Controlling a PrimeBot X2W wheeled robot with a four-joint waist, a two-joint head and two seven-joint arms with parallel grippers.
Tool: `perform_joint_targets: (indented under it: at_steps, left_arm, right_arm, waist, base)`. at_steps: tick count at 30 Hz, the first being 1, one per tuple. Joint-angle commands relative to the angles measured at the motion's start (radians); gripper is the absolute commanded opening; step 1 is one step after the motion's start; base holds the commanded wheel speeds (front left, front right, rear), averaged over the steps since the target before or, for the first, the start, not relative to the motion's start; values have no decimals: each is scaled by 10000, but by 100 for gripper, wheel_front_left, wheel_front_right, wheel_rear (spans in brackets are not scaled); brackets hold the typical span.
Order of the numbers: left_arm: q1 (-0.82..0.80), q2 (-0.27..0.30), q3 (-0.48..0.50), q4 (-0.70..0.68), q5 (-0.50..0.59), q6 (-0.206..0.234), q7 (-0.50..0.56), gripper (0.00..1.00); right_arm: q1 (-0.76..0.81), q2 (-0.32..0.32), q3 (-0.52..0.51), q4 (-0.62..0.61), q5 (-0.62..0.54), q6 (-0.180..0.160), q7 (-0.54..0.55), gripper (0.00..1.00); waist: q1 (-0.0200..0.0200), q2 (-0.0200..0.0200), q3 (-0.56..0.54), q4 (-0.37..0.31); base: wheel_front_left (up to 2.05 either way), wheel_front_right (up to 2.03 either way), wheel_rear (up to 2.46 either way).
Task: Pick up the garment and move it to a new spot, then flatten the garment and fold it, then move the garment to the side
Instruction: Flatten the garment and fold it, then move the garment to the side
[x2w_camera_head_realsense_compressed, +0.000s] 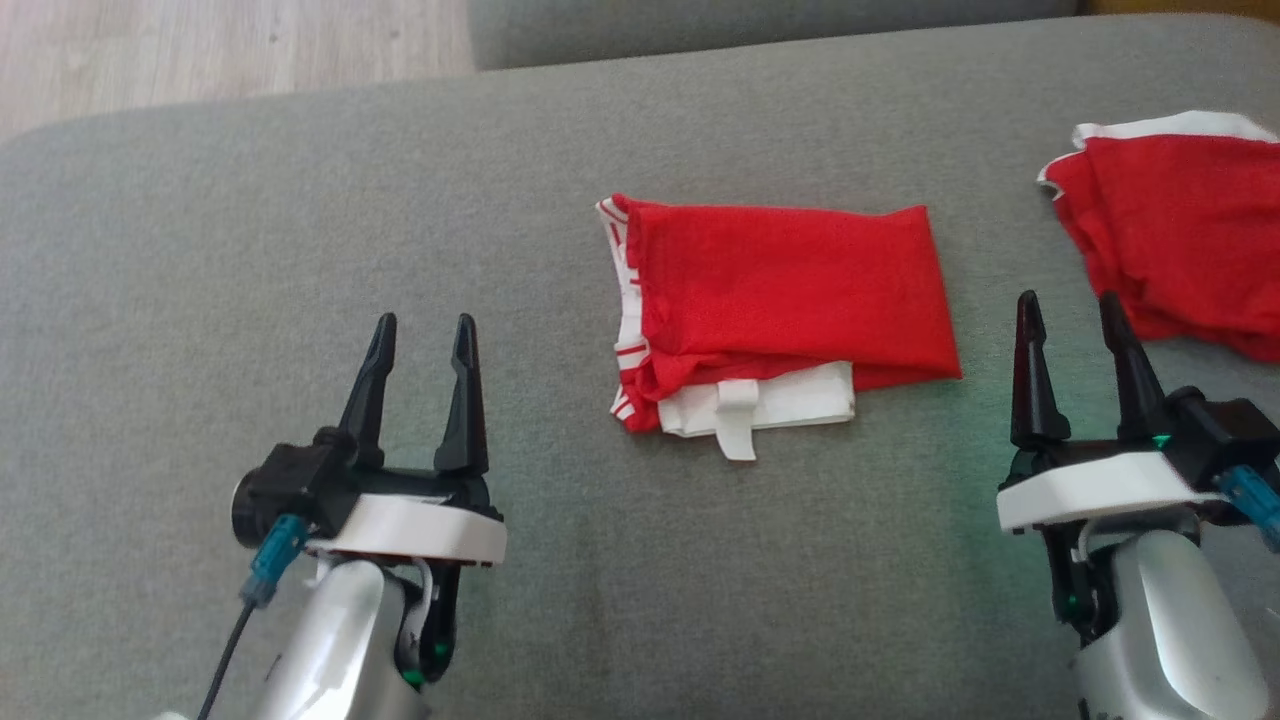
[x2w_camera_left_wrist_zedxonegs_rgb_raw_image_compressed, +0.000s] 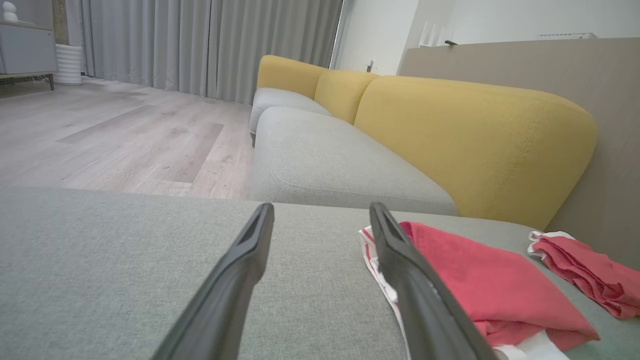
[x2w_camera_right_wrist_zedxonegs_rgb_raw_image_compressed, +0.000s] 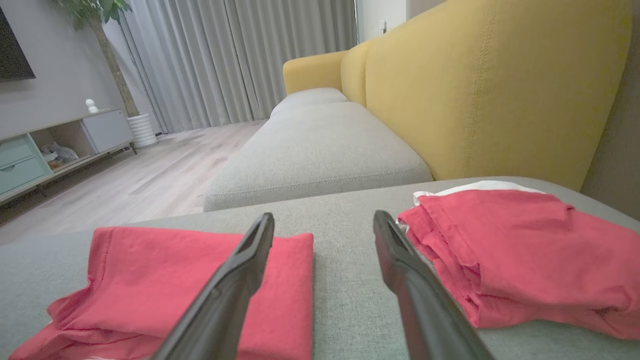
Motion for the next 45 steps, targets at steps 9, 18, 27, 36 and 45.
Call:
perform_joint_targets:
  at_steps: [9,18,27,36,45]
  left_arm:
    - [-793,72,-80,-379,168,-26,-51,100]
    - [-1278,72,-419,-389,66,58,-51,100]
    - [-1400,72,-368,-344,35,138,-51,100]
    - [-1242,72,-398,-421,85,95,-51,100]
    - [-1193,72,-831,-476,370,95,-51,100]
  right_arm:
    - [-1378,25,225,747,-331,-7,812,100]
    - [-2536,25,116,2824,-43,-7,1819,100]
    - [-2914,-37,527,3931,-176,-7,1926,0]
    - [-3263,-646,1397,3739,-702,-7,1081,0]
    - [-3363,-2274,2479,2337,-736,-7,1562,0]
  waist:
    - [1,0,1040,528]
    - [1,0,1643,1006]
    - [1,0,1567,1014]
    - [1,0,1027,443]
    - [1,0,671,-183]
  base:
    - [0,0,0]
    - [0,0,0]
    - [0,0,0]
    - [0,0,0]
    - [0,0,0]
